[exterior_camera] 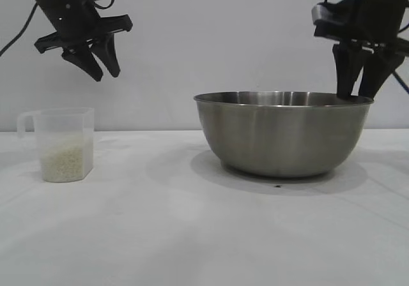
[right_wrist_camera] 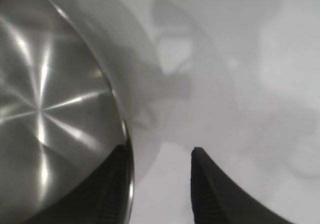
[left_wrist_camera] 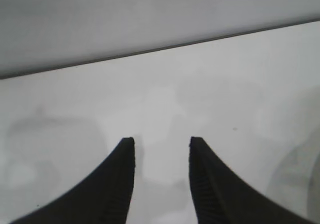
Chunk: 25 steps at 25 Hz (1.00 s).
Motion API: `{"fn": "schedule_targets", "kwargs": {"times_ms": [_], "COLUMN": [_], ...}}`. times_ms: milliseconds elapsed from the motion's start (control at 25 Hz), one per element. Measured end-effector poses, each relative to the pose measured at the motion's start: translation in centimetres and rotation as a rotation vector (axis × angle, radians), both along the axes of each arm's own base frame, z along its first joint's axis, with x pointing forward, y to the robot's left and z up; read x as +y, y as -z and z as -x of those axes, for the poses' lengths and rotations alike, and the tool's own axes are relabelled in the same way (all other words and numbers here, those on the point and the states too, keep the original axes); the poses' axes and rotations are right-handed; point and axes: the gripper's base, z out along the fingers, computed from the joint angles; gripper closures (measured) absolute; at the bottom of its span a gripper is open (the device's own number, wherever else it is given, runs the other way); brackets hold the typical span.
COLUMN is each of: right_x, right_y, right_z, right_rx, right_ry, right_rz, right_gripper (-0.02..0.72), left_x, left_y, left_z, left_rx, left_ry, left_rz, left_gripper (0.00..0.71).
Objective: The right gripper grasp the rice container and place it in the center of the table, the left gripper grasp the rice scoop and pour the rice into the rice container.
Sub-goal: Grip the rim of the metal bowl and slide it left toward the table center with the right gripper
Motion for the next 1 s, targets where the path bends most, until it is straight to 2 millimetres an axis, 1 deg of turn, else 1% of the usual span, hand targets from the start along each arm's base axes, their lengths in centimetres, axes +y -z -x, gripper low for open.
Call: {"fn": "schedule_targets", "kwargs": {"times_ms": [40, 120, 200, 320, 440, 560, 680, 720, 760, 800, 920, 960, 1000], "right_x": [0.2, 1.1, 2.3, 4.6, 6.9, 8.3, 8.8, 8.8, 8.7, 8.7, 8.6, 8.6, 8.6], "right_y": [0.4, 1.0, 1.3, 1.6, 2.3, 2.5, 2.0, 1.6, 1.1, 0.8, -0.5, -0.7, -1.1], "right_z": [0.0, 0.4, 0.7, 1.6, 2.8, 3.4, 3.7, 3.7, 3.7, 3.8, 3.9, 3.9, 4.0], "right_rx": [0.010, 0.028, 0.036, 0.044, 0.072, 0.079, 0.066, 0.056, 0.045, 0.037, 0.010, 0.005, -0.003], "right_ry": [-0.003, -0.022, -0.051, -0.104, -0.162, -0.202, -0.217, -0.217, -0.217, -0.218, -0.219, -0.219, -0.218], "right_rz": [-0.005, -0.004, 0.000, 0.003, 0.014, 0.026, 0.033, 0.031, 0.028, 0.029, 0.025, 0.024, 0.022], "right_gripper": [0.631, 0.703, 0.703, 0.703, 0.703, 0.703, 0.703, 0.654, 0.654, 0.575, 0.445, 0.416, 0.423], "left_x": [0.0, 0.0, 0.0, 0.0, 0.0, 0.0, 0.0, 0.0, 0.0, 0.0, 0.0, 0.0, 0.0], "left_y": [0.0, 0.0, 0.0, 0.0, 0.0, 0.0, -0.2, -0.2, -0.3, -0.3, -0.3, -0.3, -0.3], "left_z": [0.0, 0.0, 0.0, 0.0, 0.0, 0.0, 0.1, 0.2, 0.2, 0.2, 0.2, 0.2, 0.2], "left_rx": [0.000, 0.000, 0.002, 0.002, 0.004, 0.005, 0.005, 0.007, 0.007, 0.011, 0.012, 0.012, 0.012], "left_ry": [0.000, 0.000, 0.001, 0.001, 0.002, 0.002, 0.004, 0.005, 0.006, 0.008, 0.006, 0.006, 0.006], "left_rz": [0.000, 0.000, 0.000, 0.000, 0.000, 0.000, 0.001, 0.001, 0.001, 0.001, 0.002, 0.002, 0.002], "left_gripper": [0.481, 0.481, 0.481, 0.481, 0.481, 0.481, 0.481, 0.481, 0.481, 0.481, 0.481, 0.481, 0.481]}}
